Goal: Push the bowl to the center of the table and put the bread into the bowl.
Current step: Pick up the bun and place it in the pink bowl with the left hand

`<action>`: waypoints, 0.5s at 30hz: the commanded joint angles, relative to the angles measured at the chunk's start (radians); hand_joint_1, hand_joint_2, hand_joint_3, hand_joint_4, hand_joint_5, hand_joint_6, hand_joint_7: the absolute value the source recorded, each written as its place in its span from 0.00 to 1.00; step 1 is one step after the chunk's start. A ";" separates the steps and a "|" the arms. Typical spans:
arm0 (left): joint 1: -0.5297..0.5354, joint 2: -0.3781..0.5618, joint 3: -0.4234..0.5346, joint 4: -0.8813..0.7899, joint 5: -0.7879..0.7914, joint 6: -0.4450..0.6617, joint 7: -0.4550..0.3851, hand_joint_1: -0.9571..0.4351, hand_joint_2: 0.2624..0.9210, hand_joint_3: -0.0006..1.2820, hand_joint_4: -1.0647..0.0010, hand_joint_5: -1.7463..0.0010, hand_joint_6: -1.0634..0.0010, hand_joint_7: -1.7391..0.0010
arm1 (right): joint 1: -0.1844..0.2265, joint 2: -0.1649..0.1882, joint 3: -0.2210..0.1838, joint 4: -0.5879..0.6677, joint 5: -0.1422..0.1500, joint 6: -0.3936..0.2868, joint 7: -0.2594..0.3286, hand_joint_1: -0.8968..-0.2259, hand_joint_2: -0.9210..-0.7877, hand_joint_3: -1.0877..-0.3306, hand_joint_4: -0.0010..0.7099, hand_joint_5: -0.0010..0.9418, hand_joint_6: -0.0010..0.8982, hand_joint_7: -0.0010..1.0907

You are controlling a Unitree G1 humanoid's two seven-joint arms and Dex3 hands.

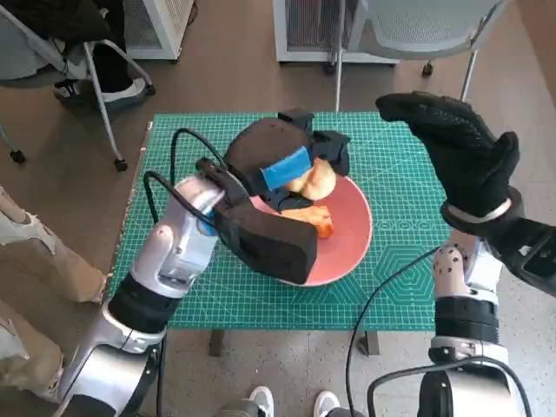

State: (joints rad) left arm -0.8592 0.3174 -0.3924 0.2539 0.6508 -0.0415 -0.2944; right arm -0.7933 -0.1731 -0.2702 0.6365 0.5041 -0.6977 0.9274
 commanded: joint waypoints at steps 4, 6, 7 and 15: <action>-0.012 -0.001 -0.004 0.020 0.017 -0.001 0.014 0.69 0.98 0.08 0.36 0.32 0.42 0.32 | 0.037 -0.006 0.010 -0.010 -0.013 0.005 -0.016 0.39 0.00 0.53 0.27 0.00 0.00 0.48; -0.012 -0.001 -0.005 0.021 0.021 0.002 0.013 0.69 0.99 0.06 0.35 0.34 0.42 0.30 | 0.037 -0.006 0.012 -0.010 -0.013 0.006 -0.018 0.39 0.00 0.53 0.27 0.00 0.00 0.48; -0.012 0.000 -0.006 0.020 0.023 0.005 0.011 0.69 0.99 0.06 0.35 0.35 0.42 0.30 | 0.038 -0.006 0.013 -0.011 -0.013 0.006 -0.019 0.39 0.00 0.53 0.27 0.00 0.00 0.48; -0.014 -0.001 -0.011 0.020 0.034 0.024 0.000 0.69 1.00 0.05 0.36 0.33 0.40 0.33 | 0.038 -0.006 0.017 -0.011 -0.010 0.006 -0.023 0.40 0.00 0.53 0.27 0.00 0.00 0.48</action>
State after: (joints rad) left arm -0.8590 0.3170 -0.3972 0.2681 0.6713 -0.0292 -0.2902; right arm -0.7759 -0.1764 -0.2582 0.6257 0.5042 -0.6976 0.9101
